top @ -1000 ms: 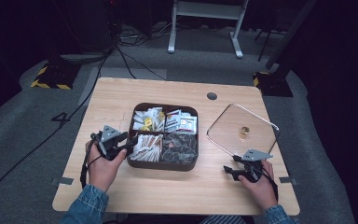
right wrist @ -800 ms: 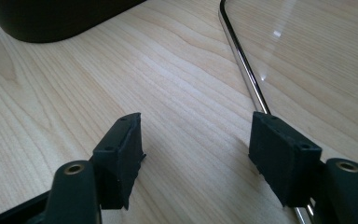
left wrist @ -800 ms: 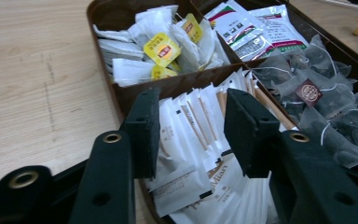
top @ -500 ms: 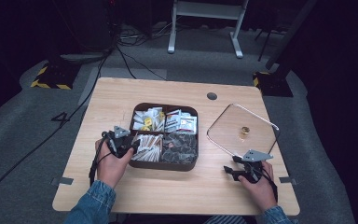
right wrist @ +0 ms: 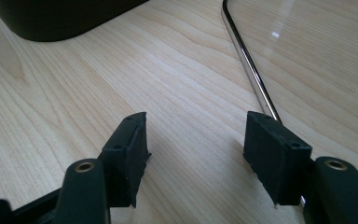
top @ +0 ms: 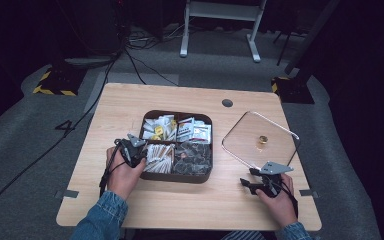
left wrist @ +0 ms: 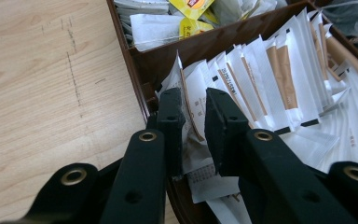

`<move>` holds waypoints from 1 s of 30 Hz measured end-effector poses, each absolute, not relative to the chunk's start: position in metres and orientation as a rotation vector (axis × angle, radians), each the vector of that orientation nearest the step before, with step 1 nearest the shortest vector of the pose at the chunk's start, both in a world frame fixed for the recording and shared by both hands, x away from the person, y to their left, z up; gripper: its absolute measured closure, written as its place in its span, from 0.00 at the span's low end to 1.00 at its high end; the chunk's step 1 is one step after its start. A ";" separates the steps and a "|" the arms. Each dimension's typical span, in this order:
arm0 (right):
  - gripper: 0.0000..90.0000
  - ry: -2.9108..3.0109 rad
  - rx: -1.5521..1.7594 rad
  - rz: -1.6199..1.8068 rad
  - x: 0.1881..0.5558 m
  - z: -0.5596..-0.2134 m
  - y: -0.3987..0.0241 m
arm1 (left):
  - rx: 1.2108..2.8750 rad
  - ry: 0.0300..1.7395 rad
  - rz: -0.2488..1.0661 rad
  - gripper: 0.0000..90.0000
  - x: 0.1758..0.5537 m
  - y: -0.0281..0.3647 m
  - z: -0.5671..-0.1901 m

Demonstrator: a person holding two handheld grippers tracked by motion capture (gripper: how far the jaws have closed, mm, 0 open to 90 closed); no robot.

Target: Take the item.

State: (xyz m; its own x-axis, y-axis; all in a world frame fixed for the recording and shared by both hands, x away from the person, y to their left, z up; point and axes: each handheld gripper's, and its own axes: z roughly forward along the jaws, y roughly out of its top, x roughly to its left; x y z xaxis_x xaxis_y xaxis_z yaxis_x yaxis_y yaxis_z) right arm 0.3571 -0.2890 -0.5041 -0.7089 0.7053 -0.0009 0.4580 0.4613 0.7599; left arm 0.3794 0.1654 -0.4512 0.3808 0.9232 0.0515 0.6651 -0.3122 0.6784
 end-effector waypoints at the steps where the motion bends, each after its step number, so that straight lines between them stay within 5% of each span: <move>1: 0.45 2.399 0.989 1.104 0.357 -0.504 -0.289 | 2.084 1.360 0.576 0.86 0.380 0.165 -0.451; 30: 0.45 2.406 0.978 1.106 0.356 -0.504 -0.289 | 2.059 1.330 0.472 0.99 0.386 0.175 -0.450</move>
